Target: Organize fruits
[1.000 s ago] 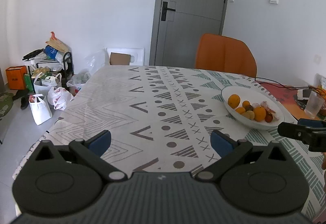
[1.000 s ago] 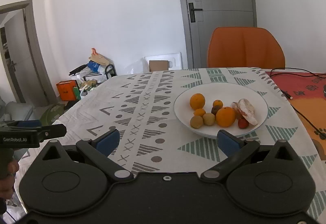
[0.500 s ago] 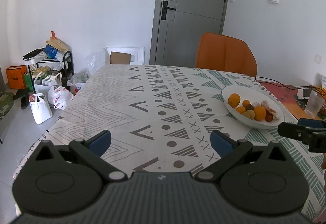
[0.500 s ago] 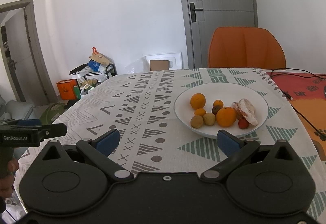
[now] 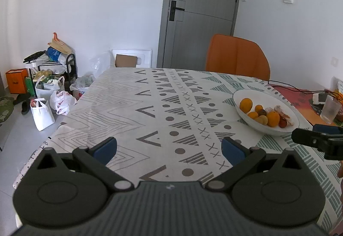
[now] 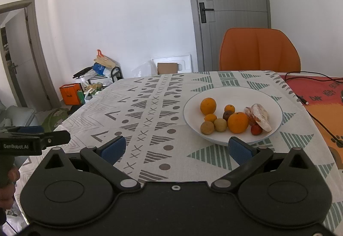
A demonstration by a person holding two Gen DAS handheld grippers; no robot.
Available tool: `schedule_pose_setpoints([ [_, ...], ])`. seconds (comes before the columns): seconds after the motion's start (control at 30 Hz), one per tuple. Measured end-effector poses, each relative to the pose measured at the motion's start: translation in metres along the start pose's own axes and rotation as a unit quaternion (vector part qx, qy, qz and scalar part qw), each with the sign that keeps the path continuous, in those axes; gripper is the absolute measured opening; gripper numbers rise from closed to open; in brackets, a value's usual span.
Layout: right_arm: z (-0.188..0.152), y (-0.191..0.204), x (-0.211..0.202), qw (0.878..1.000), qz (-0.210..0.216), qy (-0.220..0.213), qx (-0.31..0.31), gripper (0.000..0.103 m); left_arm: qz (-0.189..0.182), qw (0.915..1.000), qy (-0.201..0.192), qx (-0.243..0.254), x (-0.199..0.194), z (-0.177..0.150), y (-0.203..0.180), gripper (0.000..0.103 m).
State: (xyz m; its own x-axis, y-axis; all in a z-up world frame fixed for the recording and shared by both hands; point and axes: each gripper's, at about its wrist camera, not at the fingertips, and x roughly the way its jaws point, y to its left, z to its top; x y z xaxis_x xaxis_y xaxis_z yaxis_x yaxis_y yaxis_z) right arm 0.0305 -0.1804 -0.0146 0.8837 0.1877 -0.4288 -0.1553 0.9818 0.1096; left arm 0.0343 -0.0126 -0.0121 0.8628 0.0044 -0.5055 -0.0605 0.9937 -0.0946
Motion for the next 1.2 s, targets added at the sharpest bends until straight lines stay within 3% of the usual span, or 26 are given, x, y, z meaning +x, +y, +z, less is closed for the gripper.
schedule_pose_setpoints([
  [1.2, -0.0023, -0.0016, 0.0033, 1.000, -0.001, 0.003, 0.004, 0.103, 0.000, 1.0000, -0.002, 0.006, 0.0011, -0.0001, -0.0026, 0.103],
])
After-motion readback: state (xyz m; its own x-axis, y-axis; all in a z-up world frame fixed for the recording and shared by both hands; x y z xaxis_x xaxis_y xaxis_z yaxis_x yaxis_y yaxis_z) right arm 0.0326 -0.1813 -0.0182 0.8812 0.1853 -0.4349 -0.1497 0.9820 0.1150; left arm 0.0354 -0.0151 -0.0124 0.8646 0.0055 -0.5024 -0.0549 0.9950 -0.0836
